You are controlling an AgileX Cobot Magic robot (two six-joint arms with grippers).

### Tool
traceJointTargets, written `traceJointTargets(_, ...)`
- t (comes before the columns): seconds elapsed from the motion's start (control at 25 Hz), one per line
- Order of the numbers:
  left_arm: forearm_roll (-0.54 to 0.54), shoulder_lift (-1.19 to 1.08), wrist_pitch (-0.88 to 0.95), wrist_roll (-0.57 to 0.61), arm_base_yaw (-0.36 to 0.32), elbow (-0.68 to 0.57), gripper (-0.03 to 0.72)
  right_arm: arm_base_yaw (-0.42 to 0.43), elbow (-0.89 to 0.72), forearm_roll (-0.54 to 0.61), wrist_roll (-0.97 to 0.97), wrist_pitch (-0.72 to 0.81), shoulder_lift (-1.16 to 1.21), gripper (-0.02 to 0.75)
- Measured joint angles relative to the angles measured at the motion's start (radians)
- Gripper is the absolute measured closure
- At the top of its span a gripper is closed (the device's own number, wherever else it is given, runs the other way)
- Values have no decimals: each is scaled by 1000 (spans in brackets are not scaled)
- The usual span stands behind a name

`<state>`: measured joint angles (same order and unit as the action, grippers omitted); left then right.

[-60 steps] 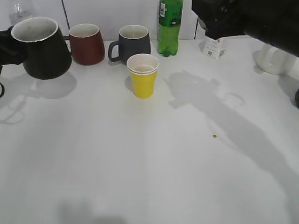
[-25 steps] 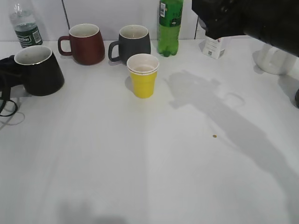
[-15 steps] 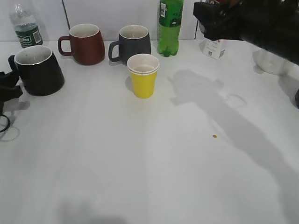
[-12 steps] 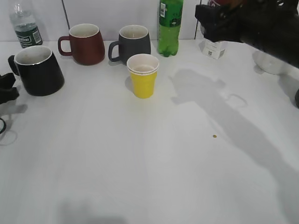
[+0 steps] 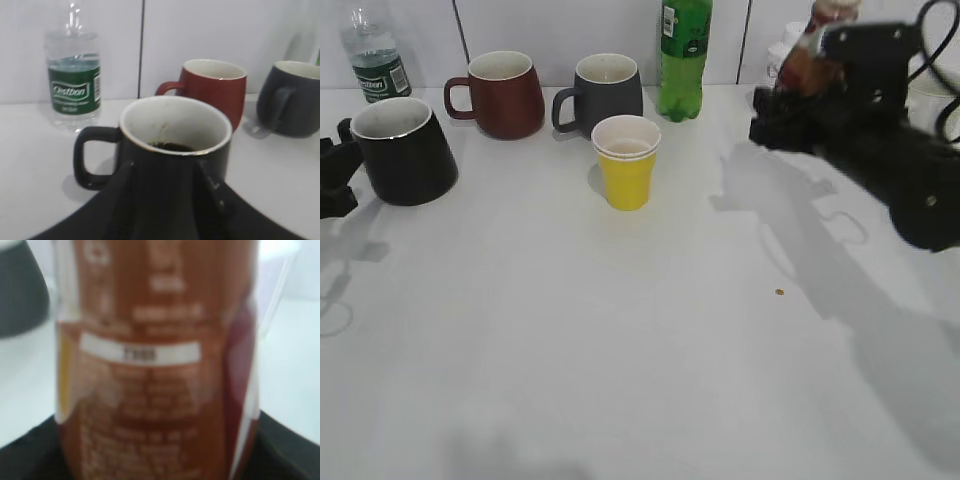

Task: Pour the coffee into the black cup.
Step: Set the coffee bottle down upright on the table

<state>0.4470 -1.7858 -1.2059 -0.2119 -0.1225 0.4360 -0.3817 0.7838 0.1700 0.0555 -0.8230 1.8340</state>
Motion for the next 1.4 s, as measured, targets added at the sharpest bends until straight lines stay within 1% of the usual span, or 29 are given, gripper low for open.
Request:
traceJointTargets(0.24,26,8,0,-10,0,0,406,0,0,32,46,-61,148,210)
traceJointTargets(0.4,29,9,0,-11,0,0,405,0,2,34,52,-99,199,210)
traceJointTargets(0.56,30,9,0,-16,0,0,405,0,17,40,55,-106,242,210)
traceJointTargets(0.72,31,10,0,-18,0,0,405,0,20,46,57,-102,243,210)
traceJointTargets(0.84,32,10,0,-18,0,0,405,0,22,75,53,-92,243,209)
traceJointTargets(1.04,32,10,0,-18,0,0,405,0,23,99,27,-61,243,167)
traceJointTargets(1.4,32,11,0,-18,0,0,405,0,22,110,20,-11,199,160)
